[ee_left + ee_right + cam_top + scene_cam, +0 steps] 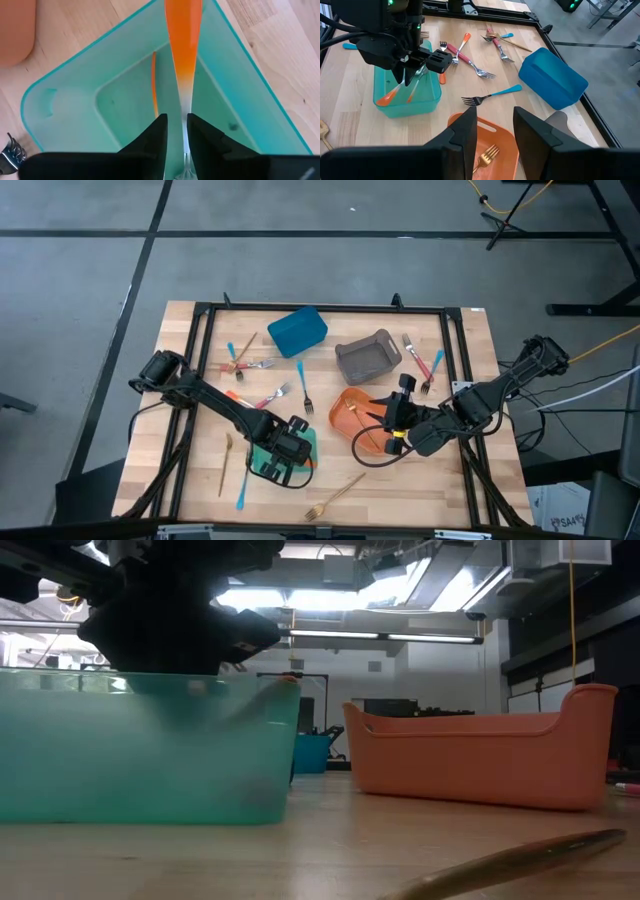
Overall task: Sort silverware by color (type)
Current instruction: Put the gold fork into the orange bin
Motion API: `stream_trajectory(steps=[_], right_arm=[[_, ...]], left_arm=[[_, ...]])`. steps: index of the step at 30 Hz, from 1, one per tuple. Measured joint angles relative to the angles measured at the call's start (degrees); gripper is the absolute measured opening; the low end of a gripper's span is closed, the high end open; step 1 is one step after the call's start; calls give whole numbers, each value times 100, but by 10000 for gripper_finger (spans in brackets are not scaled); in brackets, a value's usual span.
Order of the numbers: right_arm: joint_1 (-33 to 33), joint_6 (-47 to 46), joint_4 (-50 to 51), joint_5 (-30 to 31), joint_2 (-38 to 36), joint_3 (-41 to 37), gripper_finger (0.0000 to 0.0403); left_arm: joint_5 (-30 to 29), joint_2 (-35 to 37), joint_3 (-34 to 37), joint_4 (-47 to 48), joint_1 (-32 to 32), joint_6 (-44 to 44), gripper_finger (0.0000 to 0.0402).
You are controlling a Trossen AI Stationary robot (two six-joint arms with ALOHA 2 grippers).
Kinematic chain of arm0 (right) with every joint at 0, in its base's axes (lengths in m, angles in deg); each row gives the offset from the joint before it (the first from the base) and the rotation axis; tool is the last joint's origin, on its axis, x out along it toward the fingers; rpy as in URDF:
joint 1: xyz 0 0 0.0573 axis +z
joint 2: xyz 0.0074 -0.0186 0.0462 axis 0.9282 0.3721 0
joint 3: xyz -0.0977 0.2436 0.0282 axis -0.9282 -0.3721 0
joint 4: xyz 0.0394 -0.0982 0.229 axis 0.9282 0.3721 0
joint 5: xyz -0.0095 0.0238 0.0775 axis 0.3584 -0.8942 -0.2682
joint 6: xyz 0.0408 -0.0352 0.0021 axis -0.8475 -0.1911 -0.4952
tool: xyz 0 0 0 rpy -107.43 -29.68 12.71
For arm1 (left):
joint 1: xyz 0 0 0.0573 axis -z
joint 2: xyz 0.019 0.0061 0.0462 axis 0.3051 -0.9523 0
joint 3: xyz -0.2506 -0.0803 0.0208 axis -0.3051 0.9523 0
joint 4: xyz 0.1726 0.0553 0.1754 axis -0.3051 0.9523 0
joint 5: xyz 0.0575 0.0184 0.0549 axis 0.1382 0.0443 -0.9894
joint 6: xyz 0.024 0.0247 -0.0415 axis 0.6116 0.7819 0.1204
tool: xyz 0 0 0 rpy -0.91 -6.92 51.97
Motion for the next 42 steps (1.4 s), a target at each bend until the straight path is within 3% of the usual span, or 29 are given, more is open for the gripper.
stream_trajectory(steps=[7,18,31,42], right_arm=[[0,2,-4,-119,0,0,117],[3,4,-479,-1551,102,0,117],[7,2,-2257,-3403,1488,0,117],[7,11,-2970,-4331,2542,0,117]], left_arm=[[0,59,-19,11,11,-7,69],[-105,120,-885,800,138,-161,69],[-807,127,-2081,1597,779,-792,69],[-1038,125,-2455,1762,1444,-1379,69]])
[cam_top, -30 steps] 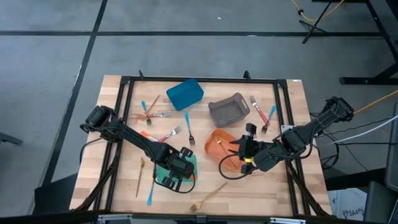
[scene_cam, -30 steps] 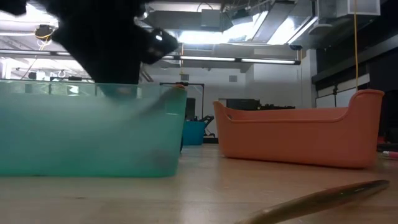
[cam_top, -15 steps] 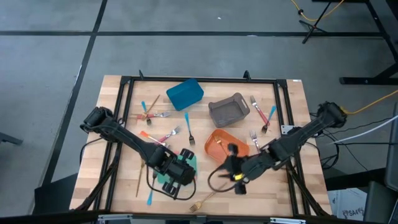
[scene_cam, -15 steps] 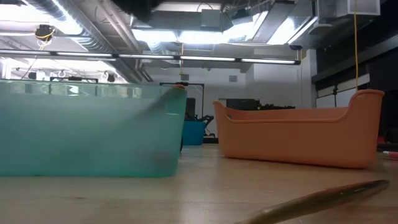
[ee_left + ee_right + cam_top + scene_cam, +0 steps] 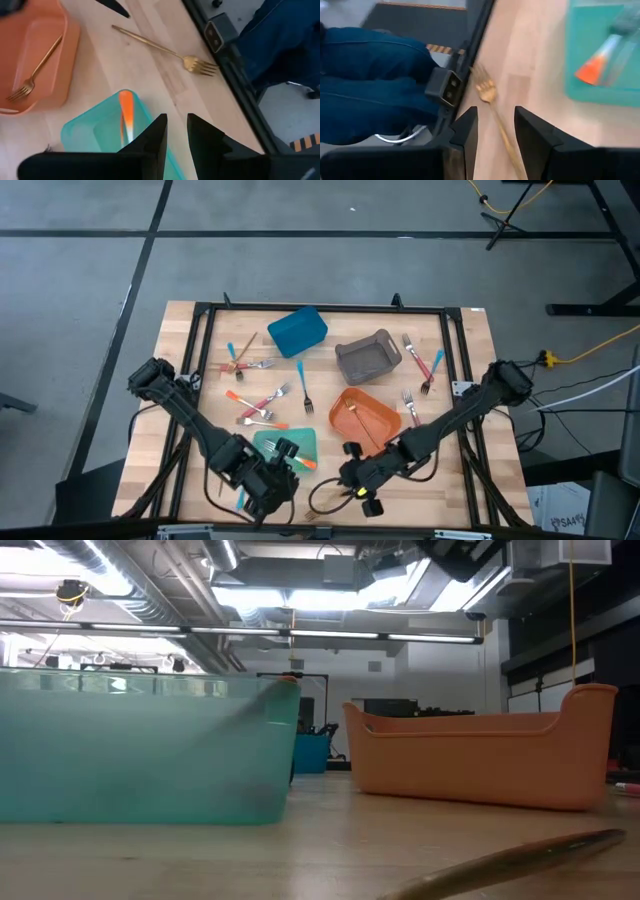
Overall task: Sort silverware by color (type)
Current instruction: Put the gold fork into the orange bin
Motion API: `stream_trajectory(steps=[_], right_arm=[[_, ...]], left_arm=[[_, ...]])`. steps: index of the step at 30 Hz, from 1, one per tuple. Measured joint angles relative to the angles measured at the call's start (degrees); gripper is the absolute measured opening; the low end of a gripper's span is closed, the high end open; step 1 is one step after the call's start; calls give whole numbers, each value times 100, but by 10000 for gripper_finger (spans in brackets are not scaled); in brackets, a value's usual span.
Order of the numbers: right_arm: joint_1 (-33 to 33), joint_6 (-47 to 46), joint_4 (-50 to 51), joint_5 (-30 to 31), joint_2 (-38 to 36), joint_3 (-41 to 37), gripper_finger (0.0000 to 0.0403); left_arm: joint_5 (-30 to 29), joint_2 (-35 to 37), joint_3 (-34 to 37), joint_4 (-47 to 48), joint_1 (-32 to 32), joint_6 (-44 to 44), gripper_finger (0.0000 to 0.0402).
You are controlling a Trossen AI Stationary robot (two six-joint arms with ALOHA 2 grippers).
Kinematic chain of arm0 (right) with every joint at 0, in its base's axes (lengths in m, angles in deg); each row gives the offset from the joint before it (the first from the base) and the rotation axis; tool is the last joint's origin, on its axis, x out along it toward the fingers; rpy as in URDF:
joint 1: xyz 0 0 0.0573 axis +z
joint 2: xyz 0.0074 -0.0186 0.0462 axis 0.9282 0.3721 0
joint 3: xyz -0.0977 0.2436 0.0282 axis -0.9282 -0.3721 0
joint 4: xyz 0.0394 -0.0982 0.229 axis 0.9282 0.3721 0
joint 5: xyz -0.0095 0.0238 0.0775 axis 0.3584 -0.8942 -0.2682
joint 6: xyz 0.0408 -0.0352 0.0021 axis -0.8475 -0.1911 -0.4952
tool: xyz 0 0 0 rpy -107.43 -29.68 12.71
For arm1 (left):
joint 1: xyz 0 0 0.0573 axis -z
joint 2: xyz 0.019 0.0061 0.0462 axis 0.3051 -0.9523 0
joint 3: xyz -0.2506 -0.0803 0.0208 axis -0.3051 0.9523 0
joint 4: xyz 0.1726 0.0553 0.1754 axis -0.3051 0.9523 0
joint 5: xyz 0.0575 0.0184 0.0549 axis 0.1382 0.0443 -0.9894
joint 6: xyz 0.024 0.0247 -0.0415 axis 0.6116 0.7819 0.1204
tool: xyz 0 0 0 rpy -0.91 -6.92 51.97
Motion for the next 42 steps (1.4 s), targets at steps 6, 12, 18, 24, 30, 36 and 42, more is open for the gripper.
stream_trajectory(steps=[6,12,18,24,30,36,42], right_arm=[[5,0,-685,-326,432,0,117],[148,50,-675,-251,649,0,117],[288,204,-621,347,647,-2,117],[297,490,-407,553,647,-2,117],[295,528,-124,600,647,-2,117],[295,682,-214,648,817,6,117],[293,850,-297,722,1153,4,117]], left_arm=[[-273,0,0,-13,169,-253,69],[-472,0,0,-30,231,-253,69],[-507,0,0,-31,221,-251,69],[-514,0,2,-37,222,-278,69],[-602,0,2,-44,222,-429,69],[-612,0,7,-48,222,-437,69],[-612,-2,9,-75,222,-437,69]])
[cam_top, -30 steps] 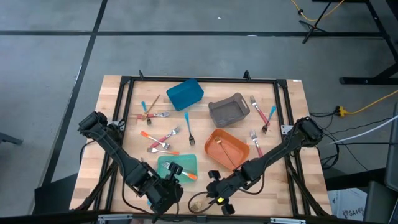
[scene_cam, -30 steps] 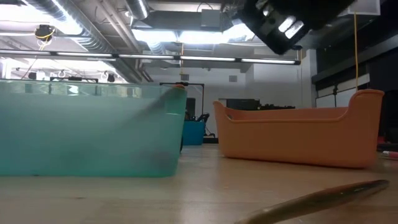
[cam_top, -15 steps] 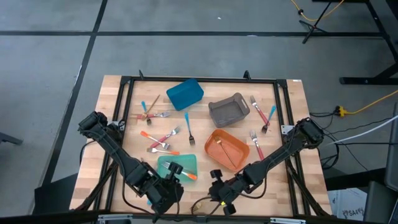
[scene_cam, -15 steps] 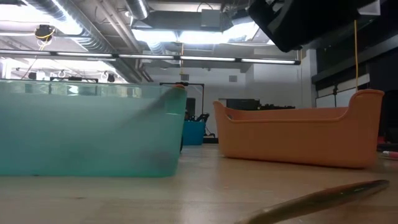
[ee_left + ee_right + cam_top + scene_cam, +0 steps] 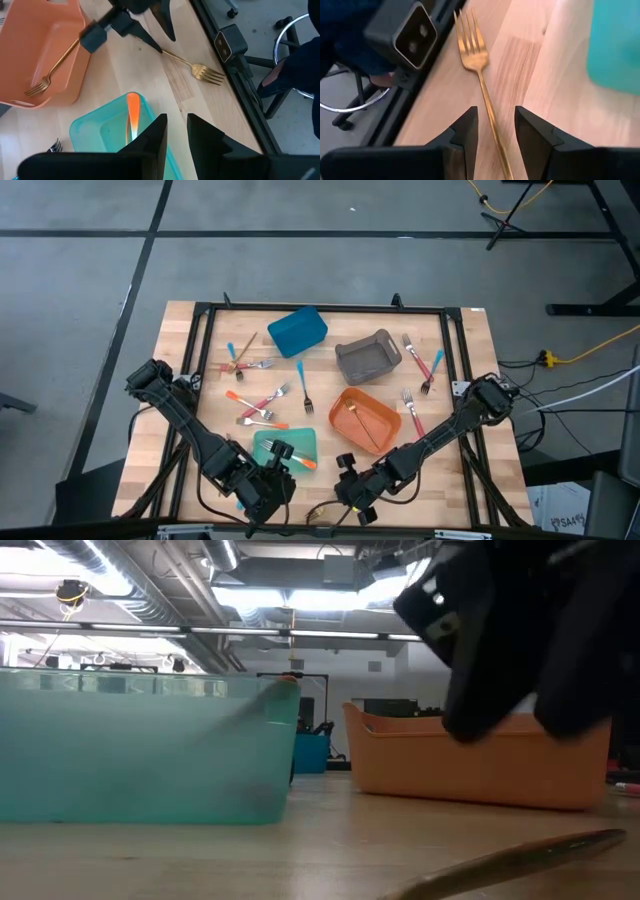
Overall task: Sort silverware by color (type)
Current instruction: Put the gold fork into the orange bin
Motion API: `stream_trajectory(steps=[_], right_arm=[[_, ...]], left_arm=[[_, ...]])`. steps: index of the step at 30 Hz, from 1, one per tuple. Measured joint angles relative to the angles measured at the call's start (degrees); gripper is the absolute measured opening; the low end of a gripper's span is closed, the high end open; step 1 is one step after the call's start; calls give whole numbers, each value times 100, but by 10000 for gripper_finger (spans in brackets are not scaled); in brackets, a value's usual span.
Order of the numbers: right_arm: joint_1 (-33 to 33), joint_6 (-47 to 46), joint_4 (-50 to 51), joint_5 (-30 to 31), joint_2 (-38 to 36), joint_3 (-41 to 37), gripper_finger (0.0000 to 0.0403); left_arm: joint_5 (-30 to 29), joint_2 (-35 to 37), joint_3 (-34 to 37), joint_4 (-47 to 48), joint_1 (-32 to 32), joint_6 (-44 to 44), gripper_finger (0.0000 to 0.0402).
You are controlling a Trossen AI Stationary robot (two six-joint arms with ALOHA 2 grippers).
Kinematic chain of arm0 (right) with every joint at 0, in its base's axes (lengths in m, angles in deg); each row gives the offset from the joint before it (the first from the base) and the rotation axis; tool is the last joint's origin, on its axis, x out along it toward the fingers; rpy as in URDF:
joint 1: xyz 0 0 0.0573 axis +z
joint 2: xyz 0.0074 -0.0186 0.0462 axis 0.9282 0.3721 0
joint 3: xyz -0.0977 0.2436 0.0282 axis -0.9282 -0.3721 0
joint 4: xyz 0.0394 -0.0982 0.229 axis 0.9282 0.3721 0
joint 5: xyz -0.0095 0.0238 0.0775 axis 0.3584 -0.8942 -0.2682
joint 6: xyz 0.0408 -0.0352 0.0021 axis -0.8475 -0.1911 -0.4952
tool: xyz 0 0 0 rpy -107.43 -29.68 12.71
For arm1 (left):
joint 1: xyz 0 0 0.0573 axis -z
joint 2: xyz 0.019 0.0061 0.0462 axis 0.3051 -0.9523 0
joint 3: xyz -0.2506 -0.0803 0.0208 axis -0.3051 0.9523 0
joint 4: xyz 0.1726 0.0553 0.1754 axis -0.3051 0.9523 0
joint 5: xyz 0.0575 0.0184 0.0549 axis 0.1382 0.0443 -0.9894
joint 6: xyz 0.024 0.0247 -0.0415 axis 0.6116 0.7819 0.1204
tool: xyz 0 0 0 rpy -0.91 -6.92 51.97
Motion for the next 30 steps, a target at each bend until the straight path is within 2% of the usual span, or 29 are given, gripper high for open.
stream_trajectory(steps=[8,20,30], right_arm=[[2,4,18,-23,432,-7,117],[2,-55,15,-23,519,9,112],[0,-61,17,-76,528,9,22]], left_arm=[[-7,0,0,-16,0,2,69],[-9,0,0,-81,0,1,69],[-9,0,0,-81,-1,1,69]])
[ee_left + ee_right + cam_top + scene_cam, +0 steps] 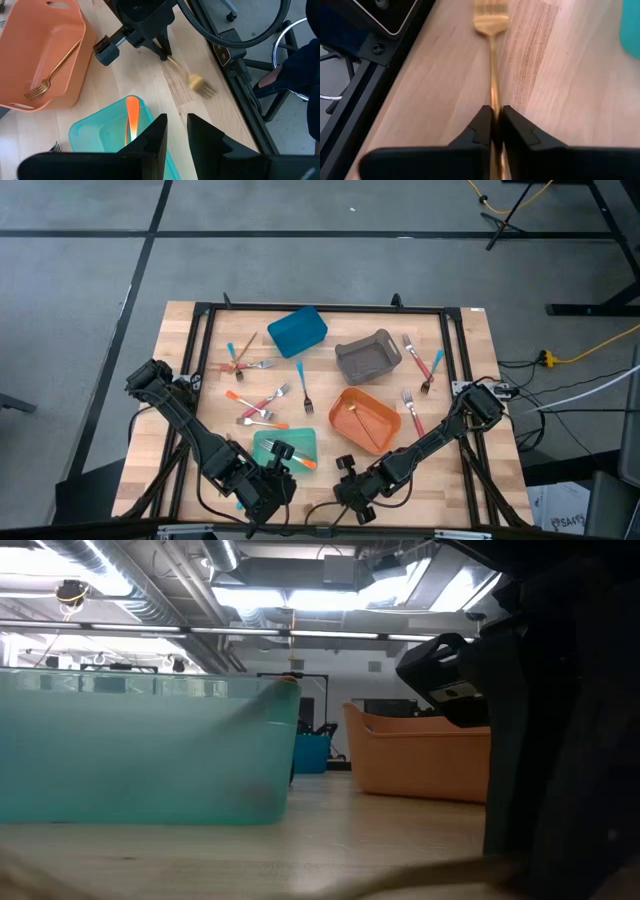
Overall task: Sort silverware by color (type)
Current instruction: Put the gold fork into the orange bin
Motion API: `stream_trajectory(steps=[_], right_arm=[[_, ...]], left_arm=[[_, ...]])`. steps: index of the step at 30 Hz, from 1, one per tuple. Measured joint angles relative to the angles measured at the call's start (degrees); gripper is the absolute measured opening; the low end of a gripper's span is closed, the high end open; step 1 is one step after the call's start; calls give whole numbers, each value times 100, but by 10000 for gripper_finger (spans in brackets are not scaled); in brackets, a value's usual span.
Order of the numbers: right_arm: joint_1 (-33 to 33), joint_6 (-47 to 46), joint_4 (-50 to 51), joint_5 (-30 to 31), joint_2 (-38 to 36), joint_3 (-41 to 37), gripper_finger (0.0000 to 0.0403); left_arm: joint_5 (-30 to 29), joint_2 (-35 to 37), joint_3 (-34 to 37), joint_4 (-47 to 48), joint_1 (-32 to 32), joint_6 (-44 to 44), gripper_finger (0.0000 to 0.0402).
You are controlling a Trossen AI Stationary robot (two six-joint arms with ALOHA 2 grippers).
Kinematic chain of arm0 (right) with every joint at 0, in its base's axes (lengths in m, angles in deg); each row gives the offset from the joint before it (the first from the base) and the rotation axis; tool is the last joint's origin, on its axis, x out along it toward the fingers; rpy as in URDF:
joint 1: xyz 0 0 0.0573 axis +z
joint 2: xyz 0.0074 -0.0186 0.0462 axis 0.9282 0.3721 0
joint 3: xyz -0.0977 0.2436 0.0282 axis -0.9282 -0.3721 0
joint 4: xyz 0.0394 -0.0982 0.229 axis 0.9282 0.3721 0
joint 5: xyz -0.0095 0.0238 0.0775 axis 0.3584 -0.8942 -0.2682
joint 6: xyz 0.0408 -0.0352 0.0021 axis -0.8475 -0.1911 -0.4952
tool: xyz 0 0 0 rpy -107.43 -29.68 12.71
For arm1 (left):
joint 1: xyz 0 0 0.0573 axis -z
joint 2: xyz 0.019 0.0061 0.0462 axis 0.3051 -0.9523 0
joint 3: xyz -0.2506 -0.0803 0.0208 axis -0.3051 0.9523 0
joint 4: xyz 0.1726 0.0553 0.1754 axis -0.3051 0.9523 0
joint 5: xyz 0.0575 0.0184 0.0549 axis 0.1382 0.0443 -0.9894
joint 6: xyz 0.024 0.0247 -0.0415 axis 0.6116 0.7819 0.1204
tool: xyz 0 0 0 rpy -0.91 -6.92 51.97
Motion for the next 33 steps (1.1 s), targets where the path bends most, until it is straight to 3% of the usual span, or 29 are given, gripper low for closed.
stream_trajectory(steps=[4,11,21,33], right_arm=[[1,2,5,0,0,-2,6],[0,-3,0,0,4,-4,25],[0,-1,-183,2,-21,-24,7],[0,-3,59,-11,-870,-28,3]], left_arm=[[0,0,0,0,1,-1,69],[0,0,0,0,1,-1,69],[0,0,0,0,1,-3,69],[-2,-1,0,2,0,-8,69]])
